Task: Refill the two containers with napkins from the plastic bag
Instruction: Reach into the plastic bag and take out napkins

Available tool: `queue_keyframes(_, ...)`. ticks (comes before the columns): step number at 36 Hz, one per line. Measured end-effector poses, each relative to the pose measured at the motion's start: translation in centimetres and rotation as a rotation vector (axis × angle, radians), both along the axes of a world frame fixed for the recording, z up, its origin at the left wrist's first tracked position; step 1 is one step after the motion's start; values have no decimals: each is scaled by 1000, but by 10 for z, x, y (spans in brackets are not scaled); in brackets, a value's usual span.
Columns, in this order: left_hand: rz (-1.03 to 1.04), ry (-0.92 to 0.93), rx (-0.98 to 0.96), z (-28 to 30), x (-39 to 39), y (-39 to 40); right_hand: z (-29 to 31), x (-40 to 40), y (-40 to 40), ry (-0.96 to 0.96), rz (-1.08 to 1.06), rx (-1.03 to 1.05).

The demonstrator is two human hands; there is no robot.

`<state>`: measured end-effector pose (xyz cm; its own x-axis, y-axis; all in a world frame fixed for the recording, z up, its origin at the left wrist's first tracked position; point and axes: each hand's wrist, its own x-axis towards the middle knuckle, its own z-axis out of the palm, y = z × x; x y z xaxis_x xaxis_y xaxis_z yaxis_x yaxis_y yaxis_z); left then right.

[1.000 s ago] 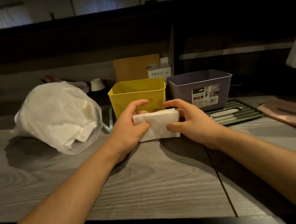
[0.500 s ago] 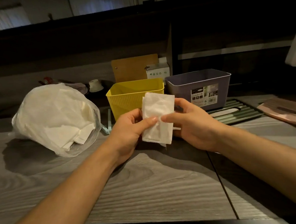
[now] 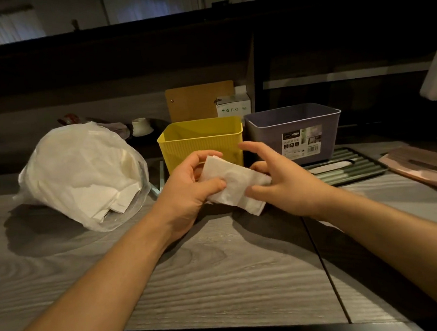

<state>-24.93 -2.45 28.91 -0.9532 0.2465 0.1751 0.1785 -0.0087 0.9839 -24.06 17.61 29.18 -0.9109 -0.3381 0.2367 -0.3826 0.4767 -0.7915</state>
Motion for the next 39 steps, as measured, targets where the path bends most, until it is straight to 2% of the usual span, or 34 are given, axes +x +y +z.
queue_keyframes(4,-42,4,-107,1,1,-1,0,-3,2,87,-67,-85)
queue_keyframes(8,-56,70,-291,-3,1,-4,-5,-2,-1,70,-26,61)
queue_keyframes(10,-67,78,-325,-4,1,-4,-6,-2,-1,58,-21,43)
queue_keyframes(17,-26,70,-265,-6,-2,-2,-5,-6,1,-4,-120,-113)
queue_keyframes(23,47,125,-253,-7,-4,-4,-4,-7,3,-73,-97,11)
queue_keyframes(29,39,118,-338,-6,-2,-4,0,-5,4,-82,-128,-28)
queue_keyframes(31,43,118,-311,-6,-3,-5,0,-5,4,-103,-123,-39)
queue_keyframes(39,49,56,-264,-4,-4,-5,1,-8,3,-229,-143,-253)
